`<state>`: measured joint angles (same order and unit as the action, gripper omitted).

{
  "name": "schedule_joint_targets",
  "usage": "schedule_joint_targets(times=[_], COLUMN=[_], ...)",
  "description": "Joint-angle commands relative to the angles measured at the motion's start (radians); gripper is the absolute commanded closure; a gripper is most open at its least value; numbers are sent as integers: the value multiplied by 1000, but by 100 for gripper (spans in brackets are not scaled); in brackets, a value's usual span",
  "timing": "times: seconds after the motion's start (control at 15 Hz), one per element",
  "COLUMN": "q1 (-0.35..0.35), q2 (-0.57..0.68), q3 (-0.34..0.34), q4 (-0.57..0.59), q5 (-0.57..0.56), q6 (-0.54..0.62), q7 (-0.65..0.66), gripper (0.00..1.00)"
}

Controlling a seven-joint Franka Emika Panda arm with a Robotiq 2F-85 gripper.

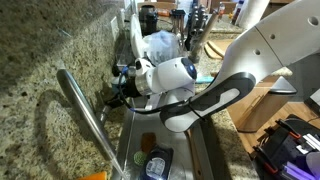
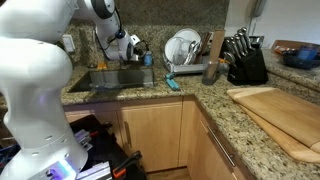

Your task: Close the tap

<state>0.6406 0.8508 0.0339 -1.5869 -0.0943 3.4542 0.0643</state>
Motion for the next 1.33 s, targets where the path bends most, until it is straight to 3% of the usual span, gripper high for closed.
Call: schedule_joint_targets(times=[0.0, 0.07, 0.13, 0.33, 0.8, 1.07, 1.27], q1=[107, 140, 85, 98, 20, 39, 63], q2=[-24, -22, -8, -6, 171, 227, 240], q3=[-165, -212, -141, -156, -50, -104, -183], q4=[5, 11, 14, 17, 334, 404, 443], q5=[54, 72, 33, 37, -12, -38, -11], q6=[-14, -12, -1, -1, -2, 0, 0], q7=[-32, -26, -3, 2, -130, -153, -175], gripper=[0, 0, 0, 0, 0, 0, 0])
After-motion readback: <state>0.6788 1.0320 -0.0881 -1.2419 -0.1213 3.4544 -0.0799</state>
